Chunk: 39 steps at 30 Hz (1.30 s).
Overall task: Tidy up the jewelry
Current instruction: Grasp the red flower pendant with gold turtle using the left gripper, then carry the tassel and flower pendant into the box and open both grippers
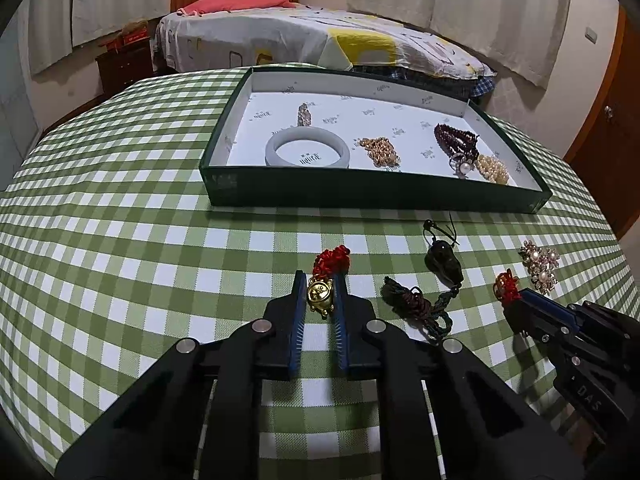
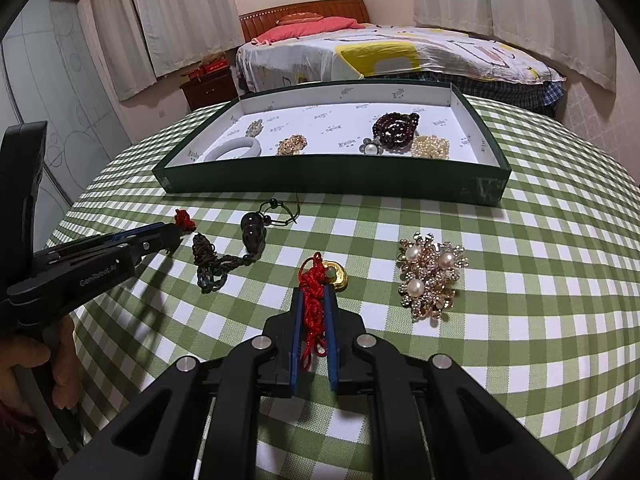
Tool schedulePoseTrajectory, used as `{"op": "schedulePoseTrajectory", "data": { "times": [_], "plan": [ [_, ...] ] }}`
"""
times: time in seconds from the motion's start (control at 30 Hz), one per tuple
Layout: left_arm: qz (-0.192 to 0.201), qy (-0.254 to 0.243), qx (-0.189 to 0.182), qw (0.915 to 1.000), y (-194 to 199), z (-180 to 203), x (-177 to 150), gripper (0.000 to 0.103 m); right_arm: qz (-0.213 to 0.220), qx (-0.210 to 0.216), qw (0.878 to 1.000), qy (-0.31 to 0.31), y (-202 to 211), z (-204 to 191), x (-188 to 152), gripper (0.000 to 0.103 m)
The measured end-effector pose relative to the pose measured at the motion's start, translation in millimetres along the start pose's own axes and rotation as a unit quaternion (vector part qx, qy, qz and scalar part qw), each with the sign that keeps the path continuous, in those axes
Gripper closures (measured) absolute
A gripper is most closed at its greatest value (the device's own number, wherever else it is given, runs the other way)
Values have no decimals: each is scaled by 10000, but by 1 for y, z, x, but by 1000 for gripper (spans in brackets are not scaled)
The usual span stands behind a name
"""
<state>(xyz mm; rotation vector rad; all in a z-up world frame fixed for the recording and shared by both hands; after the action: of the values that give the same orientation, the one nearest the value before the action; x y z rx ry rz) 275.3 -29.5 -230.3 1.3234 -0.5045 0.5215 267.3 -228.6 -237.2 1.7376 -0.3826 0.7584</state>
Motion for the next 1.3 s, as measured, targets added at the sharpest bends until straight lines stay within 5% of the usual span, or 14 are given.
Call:
{"op": "schedulePoseTrajectory", "data": {
  "times": [0.6, 0.77, 0.93, 1.07, 1.3],
  "plan": [
    [-221, -127, 26, 9997, 15, -1, -19, 89, 4, 61, 10000, -42, 0, 0, -1, 92],
    [-178, -25, 69, 9998, 13, -2, -15, 59, 3, 72, 10000, -52, -1, 1, 0, 92],
    [-163, -141, 93, 9997, 4, 2, -8, 60, 3, 70, 10000, -51, -1, 1, 0, 92],
    [-138, -215, 106, 9996, 1, 1, -5, 83, 3, 71, 10000, -53, -1, 1, 0, 92],
    [-66, -264, 67, 9996, 6, 1, -9, 89, 35, 59, 10000, -56, 0, 1, 0, 92]
  ]
}}
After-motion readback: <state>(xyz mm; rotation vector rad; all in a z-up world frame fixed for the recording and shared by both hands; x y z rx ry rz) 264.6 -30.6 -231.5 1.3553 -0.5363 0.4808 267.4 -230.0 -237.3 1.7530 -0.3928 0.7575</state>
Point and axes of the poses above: each gripper's, at about its wrist camera, not at the fingertips, and y roughly against the way its jaws point, z to its right, x to its top, the point moved 4 cm from there along -y, roughly the way its jaws point, and after that the axes turned 5 degrees about y, right-handed, at the moved point
